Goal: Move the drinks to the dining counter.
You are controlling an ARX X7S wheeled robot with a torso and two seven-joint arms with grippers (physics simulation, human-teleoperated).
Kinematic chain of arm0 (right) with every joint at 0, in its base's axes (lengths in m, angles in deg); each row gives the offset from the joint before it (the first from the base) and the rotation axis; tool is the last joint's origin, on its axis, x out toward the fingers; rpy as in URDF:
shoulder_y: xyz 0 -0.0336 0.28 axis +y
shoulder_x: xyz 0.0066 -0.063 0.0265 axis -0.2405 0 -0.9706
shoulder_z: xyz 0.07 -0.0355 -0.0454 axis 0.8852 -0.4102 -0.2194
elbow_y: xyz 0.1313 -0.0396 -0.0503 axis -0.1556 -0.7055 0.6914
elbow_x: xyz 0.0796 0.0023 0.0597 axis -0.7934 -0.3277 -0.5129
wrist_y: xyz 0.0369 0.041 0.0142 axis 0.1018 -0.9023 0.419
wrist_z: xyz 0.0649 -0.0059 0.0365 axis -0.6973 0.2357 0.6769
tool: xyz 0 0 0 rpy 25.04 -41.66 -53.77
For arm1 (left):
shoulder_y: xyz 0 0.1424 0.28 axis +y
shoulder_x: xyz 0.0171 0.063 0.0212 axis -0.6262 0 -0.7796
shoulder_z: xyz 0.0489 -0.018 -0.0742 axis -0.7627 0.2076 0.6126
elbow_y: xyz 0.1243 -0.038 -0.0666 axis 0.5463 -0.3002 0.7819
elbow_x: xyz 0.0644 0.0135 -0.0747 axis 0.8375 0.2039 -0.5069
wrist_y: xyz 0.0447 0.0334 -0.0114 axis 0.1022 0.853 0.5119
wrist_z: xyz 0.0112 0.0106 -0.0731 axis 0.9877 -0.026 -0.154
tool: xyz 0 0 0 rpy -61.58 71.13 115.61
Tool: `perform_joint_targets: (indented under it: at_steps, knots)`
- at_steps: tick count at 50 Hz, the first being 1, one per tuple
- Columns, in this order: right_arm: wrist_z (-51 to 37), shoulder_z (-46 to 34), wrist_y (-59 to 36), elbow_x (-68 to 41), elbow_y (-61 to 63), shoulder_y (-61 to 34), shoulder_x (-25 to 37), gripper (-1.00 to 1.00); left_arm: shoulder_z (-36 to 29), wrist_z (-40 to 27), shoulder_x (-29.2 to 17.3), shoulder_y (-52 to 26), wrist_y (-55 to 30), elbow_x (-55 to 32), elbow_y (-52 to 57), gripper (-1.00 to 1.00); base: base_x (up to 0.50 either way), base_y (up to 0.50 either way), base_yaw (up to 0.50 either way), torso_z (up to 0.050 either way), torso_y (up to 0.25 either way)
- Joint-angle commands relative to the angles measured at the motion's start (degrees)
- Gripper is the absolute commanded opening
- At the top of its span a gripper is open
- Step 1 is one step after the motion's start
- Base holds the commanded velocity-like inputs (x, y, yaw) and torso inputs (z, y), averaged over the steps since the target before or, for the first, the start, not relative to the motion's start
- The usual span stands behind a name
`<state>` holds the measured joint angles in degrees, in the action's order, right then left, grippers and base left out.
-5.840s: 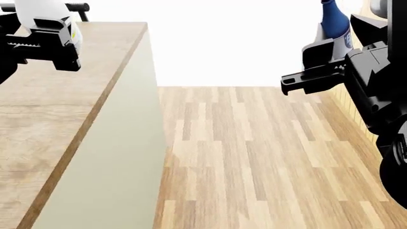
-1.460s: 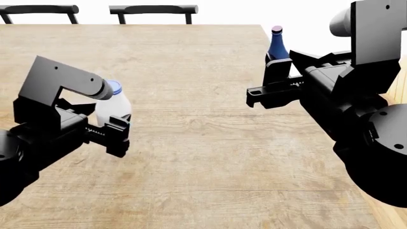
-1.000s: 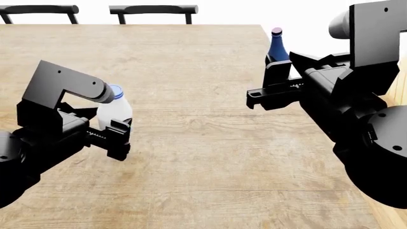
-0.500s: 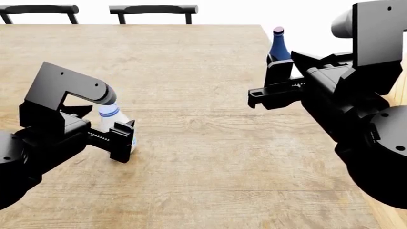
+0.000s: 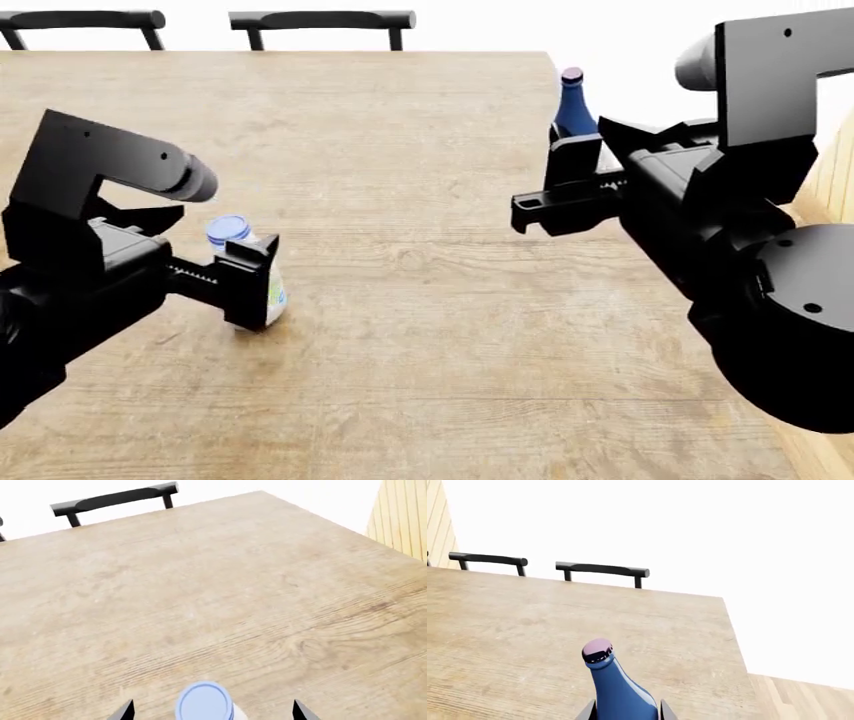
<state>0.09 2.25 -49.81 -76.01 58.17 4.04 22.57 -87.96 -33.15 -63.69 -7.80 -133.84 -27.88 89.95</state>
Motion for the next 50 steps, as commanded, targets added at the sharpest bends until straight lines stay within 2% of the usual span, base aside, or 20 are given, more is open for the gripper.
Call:
perform_joint_targets:
  at_steps: [1,14,19,22,27,50]
  knots:
    - [2.12,-0.69,-0.28,2.75,-1.86,0.81,-1.53,-1.0,2.92,-0.53,-1.28,0.33,3.19,-3.12,1.8,1.0,0.0,0.0,0.0,0.0,0.0]
    - [6.8,-2.76,0.56,7.28,-5.89,3.63,-4.18,-1.0,4.72,0.48,-2.74,1.7,4.48,-3.74,3.35,1.0,0.0,0.0,0.0,0.0,0.001]
    - [7.86,-3.49,0.49,8.04,-6.92,4.16,-4.9,-1.0,6.45,1.97,-3.02,1.79,5.53,-4.39,4.27,1.0,0.0,0.0,0.0,0.0,0.0]
    - [8.45,-3.56,0.82,8.21,-7.27,4.64,-5.13,-1.0,9.67,4.15,-2.8,2.27,7.49,-4.6,6.02,1.0,0.0,0.0,0.0,0.0,0.0]
    - [9.41,-3.82,1.73,9.35,-7.59,6.07,-5.53,-1.0,10.59,4.48,-3.09,2.38,8.28,-5.81,6.83,1.0,0.0,0.0,0.0,0.0,0.0]
    - [10.65,-1.87,6.42,9.97,-6.27,10.95,-4.53,-1.0,10.55,5.15,-2.95,2.94,8.89,-5.39,7.55,1.0,0.0,0.0,0.0,0.0,0.0]
